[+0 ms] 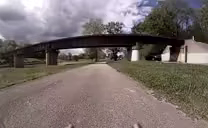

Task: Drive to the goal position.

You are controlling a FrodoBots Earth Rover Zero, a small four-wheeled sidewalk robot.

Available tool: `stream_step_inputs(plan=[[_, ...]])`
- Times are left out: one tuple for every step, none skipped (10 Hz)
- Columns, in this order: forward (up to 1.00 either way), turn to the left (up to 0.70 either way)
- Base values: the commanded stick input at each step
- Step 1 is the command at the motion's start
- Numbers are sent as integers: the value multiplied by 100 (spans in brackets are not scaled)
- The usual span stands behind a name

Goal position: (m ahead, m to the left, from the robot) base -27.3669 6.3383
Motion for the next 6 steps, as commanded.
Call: stream_step_inputs(plan=[[0,0],[0,0],[0,0],[0,0],[0,-75],[0,-100]])
